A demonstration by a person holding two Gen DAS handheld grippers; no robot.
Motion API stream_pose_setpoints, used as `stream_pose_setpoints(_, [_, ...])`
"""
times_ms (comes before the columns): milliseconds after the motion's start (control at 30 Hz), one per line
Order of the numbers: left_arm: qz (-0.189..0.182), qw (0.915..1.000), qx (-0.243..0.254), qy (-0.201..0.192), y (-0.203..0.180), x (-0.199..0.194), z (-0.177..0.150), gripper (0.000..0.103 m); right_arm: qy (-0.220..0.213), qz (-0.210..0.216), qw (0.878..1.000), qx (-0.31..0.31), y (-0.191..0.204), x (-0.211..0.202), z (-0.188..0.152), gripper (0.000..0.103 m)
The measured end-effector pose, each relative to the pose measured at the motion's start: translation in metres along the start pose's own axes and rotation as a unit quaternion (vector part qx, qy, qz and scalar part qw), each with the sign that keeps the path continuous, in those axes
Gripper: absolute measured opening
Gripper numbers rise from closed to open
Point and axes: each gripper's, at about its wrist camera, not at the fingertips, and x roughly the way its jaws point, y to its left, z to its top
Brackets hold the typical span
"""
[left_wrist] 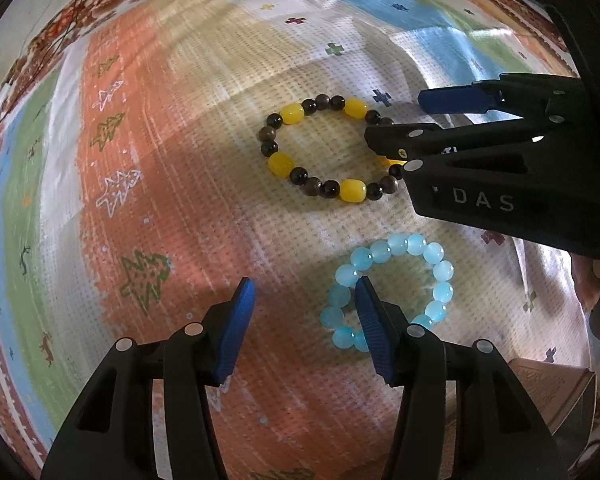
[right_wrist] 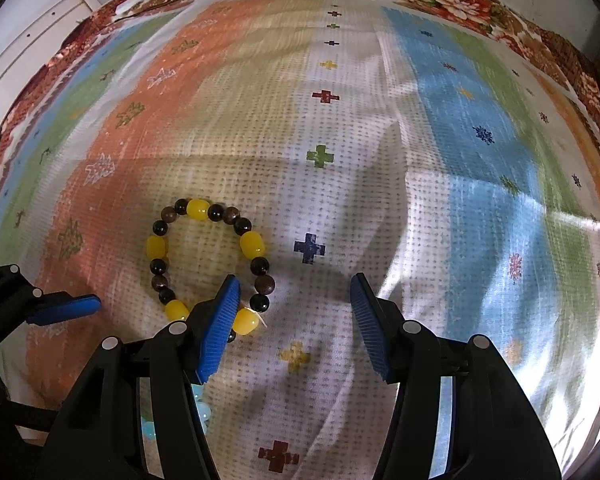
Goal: Organize jewelry
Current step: 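Grasp the light blue bracelet with left tool while right tool grasps the yellow-black bracelet, then lift both held bracelets and carry them over the silver tin box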
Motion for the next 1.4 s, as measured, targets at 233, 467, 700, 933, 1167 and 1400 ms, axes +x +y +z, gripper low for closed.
stream_pose_setpoints(233, [0.007, 0.9999, -0.009, -0.001, 0.006, 0.002, -0.003, 0.024, 0.007, 0.001, 1.0, -0.005, 0.0, 0.001, -0.001, 0.051])
stream_pose_setpoints(467, [0.002, 0.9997, -0.024, -0.001, 0.018, 0.002, -0.001, 0.011, 0.012, 0.003, 1.0, -0.011, -0.001, 0.001, -0.002, 0.012])
stream_pose_setpoints(700, [0.006, 0.9996, -0.027, -0.003, 0.025, -0.003, -0.004, 0.011, 0.012, 0.011, 1.0, -0.013, -0.001, -0.003, -0.006, 0.01])
stream_pose_setpoints(933, [0.008, 0.9988, -0.043, -0.022, 0.032, -0.02, -0.008, 0.011, 0.0, 0.018, 1.0, -0.014, 0.001, -0.023, -0.01, 0.01])
stream_pose_setpoints(1167, [-0.001, 0.9958, -0.069, -0.06, 0.038, -0.056, -0.017, 0.011, -0.03, 0.025, 0.999, -0.026, 0.014, -0.055, -0.012, 0.01])
stream_pose_setpoints(1400, [-0.001, 0.9947, -0.076, -0.07, 0.036, -0.072, -0.026, 0.011, -0.065, 0.03, 0.997, -0.031, 0.025, -0.087, -0.018, 0.01])
